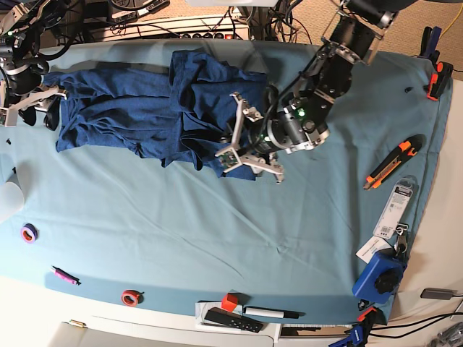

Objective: Layout the t-shirt on the table in an organized manner, then fold the t-shirt properly
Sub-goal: 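Grasp the folded shirt end with the left gripper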

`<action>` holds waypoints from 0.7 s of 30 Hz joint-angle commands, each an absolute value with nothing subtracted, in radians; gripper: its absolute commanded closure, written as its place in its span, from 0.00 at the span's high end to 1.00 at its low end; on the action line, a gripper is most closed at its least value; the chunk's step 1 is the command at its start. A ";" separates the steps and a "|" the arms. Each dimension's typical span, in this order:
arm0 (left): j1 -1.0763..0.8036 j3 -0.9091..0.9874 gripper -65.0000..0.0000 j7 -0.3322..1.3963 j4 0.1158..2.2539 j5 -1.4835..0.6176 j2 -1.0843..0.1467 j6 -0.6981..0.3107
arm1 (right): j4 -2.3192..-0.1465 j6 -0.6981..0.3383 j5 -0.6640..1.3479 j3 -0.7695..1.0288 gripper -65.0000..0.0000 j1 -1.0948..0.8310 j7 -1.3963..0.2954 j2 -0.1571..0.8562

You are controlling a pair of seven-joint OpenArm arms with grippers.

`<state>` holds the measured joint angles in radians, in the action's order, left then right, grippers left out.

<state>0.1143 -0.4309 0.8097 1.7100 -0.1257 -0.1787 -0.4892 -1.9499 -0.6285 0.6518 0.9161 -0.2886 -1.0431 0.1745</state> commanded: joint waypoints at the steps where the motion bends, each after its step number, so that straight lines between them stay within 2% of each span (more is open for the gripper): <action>1: 0.130 -0.427 0.37 0.789 1.729 -0.155 -0.187 -0.486 | -1.966 -0.630 0.665 0.922 0.54 -0.285 -1.017 0.191; 13: 0.112 -0.429 0.36 0.742 1.684 -0.206 -0.199 -0.486 | -1.966 -0.630 0.665 0.922 0.54 -0.285 -1.017 0.191; 21: 0.120 -0.429 0.12 0.732 1.660 -0.207 -0.196 -0.463 | -1.966 -0.630 0.666 0.922 0.54 -0.285 -1.017 0.191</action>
